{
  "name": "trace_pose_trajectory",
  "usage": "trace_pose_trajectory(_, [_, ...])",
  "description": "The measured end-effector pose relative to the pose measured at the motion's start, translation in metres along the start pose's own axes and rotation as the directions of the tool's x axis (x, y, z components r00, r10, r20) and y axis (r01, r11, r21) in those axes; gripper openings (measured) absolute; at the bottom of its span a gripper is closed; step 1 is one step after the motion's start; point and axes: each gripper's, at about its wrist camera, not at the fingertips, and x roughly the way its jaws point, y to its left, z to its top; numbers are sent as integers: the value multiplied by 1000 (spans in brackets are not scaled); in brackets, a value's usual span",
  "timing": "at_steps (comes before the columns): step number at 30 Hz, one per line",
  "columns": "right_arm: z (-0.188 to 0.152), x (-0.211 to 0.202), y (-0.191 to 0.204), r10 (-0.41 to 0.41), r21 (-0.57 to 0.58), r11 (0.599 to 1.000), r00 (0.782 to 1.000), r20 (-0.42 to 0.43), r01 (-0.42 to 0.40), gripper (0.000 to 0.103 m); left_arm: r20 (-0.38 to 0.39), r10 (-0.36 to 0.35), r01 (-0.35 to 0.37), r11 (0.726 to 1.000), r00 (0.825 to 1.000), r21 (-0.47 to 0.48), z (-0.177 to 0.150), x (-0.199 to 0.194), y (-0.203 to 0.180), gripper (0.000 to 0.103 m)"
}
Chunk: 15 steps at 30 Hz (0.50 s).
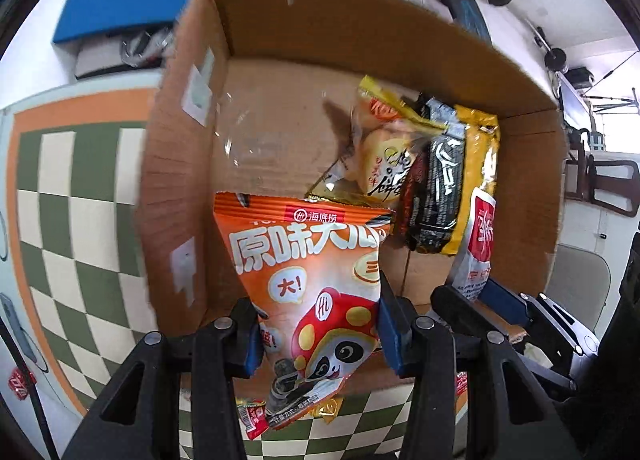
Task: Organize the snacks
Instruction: 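Lift both bags over the box and open both tools to drop them inside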
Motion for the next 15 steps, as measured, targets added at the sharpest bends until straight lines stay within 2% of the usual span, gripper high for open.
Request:
trace_pose_trajectory(8, [3,34,-6,9,21,1000,999,-53,-8,45,-38,4,-5,1000,999,-18,4,22,5,45])
trace_pose_trajectory(12, [3,40,-7,10,19,1000,997,-77,-8,55,-43,18,-19,1000,999,-22,2,24,5,45])
trace_pose_trajectory(15, [3,44,-6,7,24,1000,996,-92,-5,58,-41,30,-31,999,999,-19,0,24,3,49])
